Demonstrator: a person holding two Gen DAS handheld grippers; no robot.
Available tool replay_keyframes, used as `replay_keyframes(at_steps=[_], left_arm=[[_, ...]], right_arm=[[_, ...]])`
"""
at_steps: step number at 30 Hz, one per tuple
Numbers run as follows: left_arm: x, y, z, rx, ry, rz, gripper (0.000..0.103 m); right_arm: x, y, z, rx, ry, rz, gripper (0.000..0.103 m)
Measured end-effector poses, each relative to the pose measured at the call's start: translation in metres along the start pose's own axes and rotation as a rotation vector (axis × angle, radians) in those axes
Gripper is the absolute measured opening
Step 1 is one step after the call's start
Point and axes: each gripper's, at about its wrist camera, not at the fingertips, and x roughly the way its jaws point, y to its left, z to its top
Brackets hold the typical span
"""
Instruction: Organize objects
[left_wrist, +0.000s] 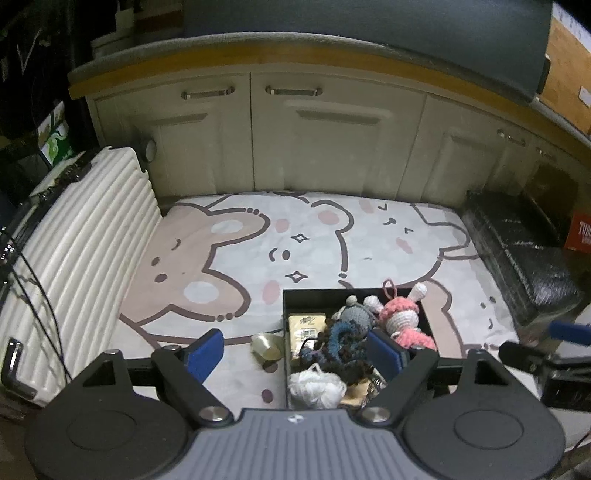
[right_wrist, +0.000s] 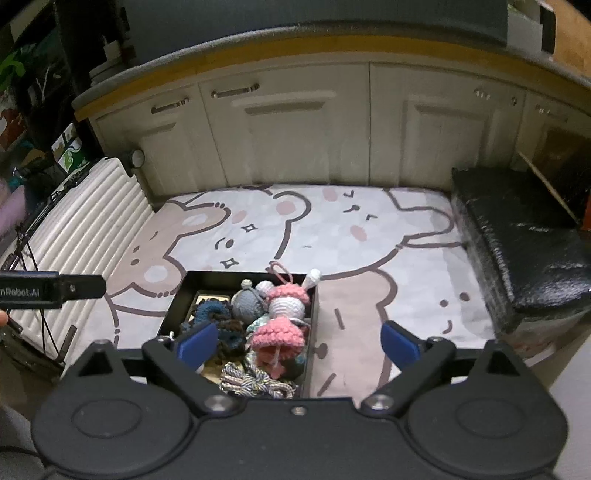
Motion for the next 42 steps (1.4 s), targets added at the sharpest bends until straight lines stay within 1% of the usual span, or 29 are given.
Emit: replay_keyframes(at_steps=[2,7,10,14,20,22,26,30,36,42], left_arm=[[-0.005,-0.002,-0.004,0.014,-0.005,0.005,0.091],[-0.018,-0.004,-0.015,0.031,-0.026,0.001,0.100],[-0.022,-0.006,-0.022,0.043,-0.010,0.005,0.103],[-0.022,-0.007,-0.031,0.055,0.020,0.018,0.103],[-0.027,-0.007,-0.045,0.065,0.027,0.012,0.103],[-0.030,-0.008,-0.048,0.070,0.020,0.015,0.103],[-0.035,-0.011,-0.054,0.088,-0.002,0.052,0.103],[-0.033,-0.013,-0.055,0.099,0.004,0.058,0.103],[-0.030,-0.005,-0.053,0.064,0.023,0.068,0.103],[-0.030,-0.005,-0.054,0.071,0.022,0.074,0.103]], right_arm=[[-0.005,0.000,-0.001,0.000,-0.007,-0.002,0.097],[-0.016,0.005,-0.007,-0.015,-0.018,-0.054,0.098],[-0.022,0.008,-0.010,-0.027,-0.016,-0.074,0.099],[-0.028,0.013,-0.016,-0.035,-0.005,-0.093,0.100],[-0.035,0.018,-0.028,-0.030,0.027,-0.128,0.101],[-0.038,0.019,-0.031,-0.027,0.021,-0.132,0.101],[-0.042,0.019,-0.034,-0.008,0.021,-0.129,0.101],[-0.041,0.018,-0.034,0.008,0.030,-0.124,0.101],[-0.038,0.022,-0.034,-0.005,0.034,-0.133,0.101],[-0.038,0.023,-0.035,-0.005,0.035,-0.134,0.101]])
